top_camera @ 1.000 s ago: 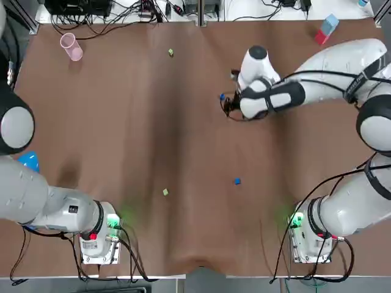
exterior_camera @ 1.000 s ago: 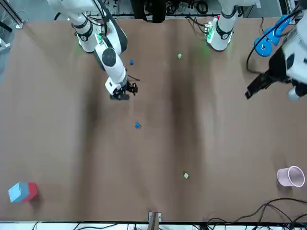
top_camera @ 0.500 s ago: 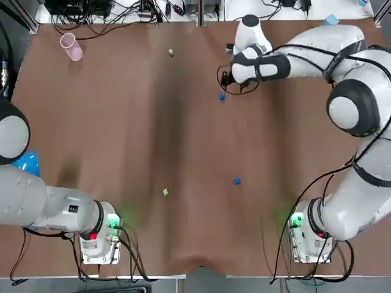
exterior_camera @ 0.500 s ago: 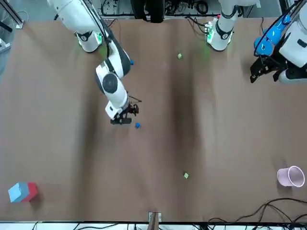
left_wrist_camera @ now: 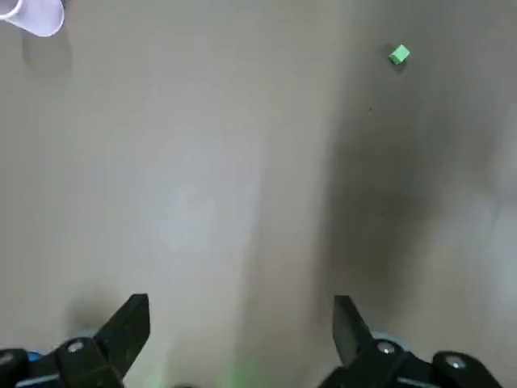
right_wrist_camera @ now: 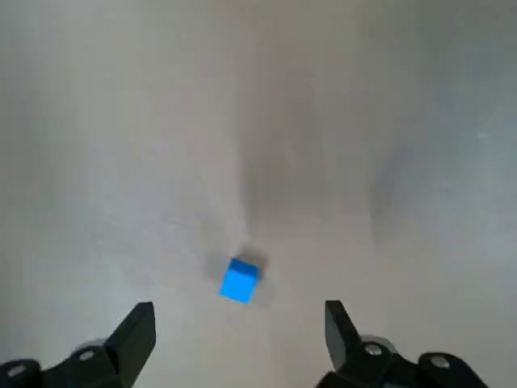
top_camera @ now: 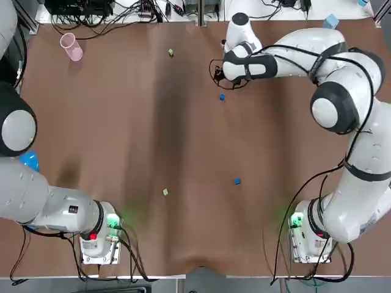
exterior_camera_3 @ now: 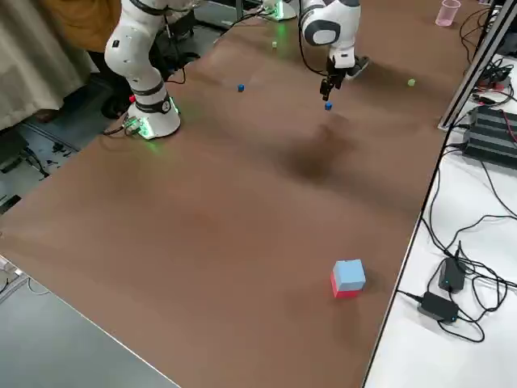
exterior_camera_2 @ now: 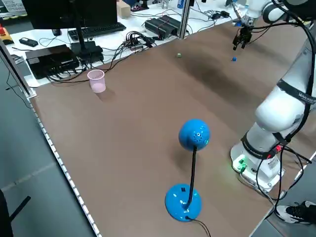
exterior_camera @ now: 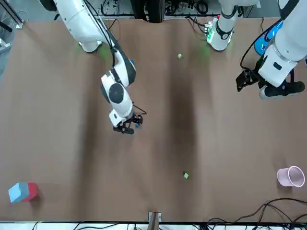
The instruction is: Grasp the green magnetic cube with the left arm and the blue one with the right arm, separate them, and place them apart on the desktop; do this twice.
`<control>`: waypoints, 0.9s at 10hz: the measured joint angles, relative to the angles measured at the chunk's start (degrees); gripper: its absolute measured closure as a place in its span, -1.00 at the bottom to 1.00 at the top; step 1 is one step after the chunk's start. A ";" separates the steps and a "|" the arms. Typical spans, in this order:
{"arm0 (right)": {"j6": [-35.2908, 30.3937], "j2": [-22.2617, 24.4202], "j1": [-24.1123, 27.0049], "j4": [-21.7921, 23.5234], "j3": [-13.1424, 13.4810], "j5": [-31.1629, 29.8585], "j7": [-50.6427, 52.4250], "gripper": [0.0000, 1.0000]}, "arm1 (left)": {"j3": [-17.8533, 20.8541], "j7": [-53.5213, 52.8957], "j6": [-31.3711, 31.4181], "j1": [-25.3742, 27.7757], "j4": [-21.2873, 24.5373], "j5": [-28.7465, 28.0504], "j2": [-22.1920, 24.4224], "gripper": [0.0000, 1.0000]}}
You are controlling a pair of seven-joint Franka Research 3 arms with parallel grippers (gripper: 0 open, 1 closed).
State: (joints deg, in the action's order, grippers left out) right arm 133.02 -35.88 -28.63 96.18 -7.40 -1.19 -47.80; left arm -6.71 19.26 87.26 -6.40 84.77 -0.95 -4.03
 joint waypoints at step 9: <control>2.22 -5.78 -1.28 -1.35 0.18 0.01 -12.87 -0.43 | 0.67 -0.12 0.01 2.66 -0.16 -0.09 -0.25 -1.00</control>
State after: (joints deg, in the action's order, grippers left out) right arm 135.24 -41.66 -29.91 94.83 -7.23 -1.18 -60.67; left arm -6.03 19.15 87.27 -3.75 84.61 -1.04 -4.28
